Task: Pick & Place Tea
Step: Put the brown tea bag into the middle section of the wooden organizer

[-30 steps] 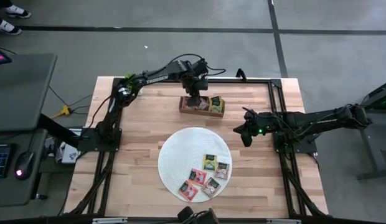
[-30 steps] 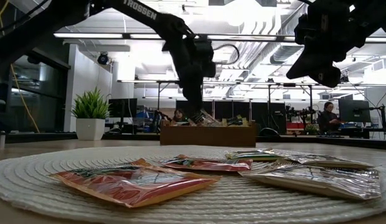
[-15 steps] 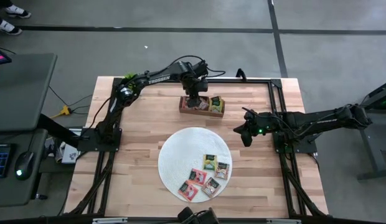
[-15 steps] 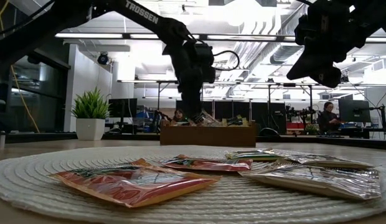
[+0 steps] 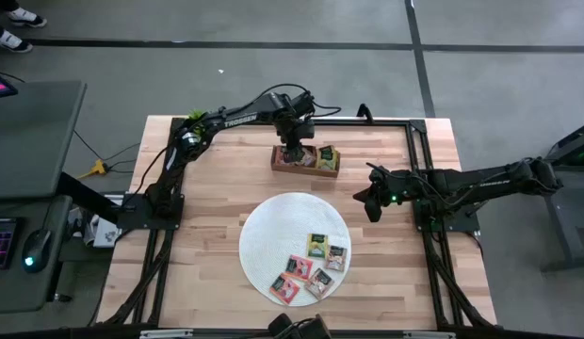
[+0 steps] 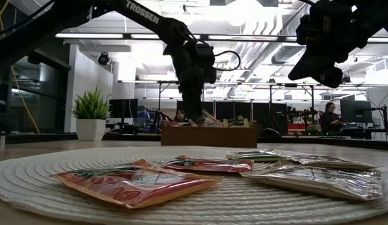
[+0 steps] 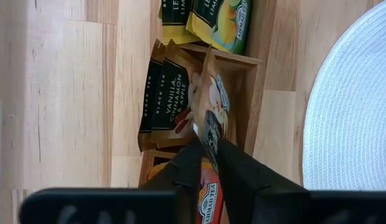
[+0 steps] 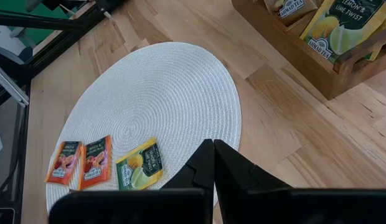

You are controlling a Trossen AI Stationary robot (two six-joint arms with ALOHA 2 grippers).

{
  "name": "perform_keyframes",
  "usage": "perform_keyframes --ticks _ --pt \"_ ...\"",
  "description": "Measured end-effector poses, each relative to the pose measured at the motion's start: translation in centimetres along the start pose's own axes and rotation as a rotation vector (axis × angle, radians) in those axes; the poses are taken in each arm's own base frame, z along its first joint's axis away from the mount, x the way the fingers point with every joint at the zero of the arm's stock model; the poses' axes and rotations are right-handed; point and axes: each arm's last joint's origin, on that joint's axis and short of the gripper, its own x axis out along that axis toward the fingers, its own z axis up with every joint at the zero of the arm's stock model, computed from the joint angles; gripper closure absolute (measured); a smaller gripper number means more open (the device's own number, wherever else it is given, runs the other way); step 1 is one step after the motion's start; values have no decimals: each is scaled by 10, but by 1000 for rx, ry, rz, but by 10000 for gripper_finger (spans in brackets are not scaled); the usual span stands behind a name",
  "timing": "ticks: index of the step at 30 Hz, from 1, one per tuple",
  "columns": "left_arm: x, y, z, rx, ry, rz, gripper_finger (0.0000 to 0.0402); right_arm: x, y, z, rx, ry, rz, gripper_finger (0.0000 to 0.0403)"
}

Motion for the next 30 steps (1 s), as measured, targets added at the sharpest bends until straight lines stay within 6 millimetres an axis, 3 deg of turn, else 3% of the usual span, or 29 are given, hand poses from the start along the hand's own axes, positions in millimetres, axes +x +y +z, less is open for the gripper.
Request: perform_keyframes --ticks 7,30 --pt "0 0 0 -1 2 0 398 0 0 0 0 0 0 402" --pt "-5 -5 -4 59 77 46 401 0 0 0 -3 -1 -1 402"
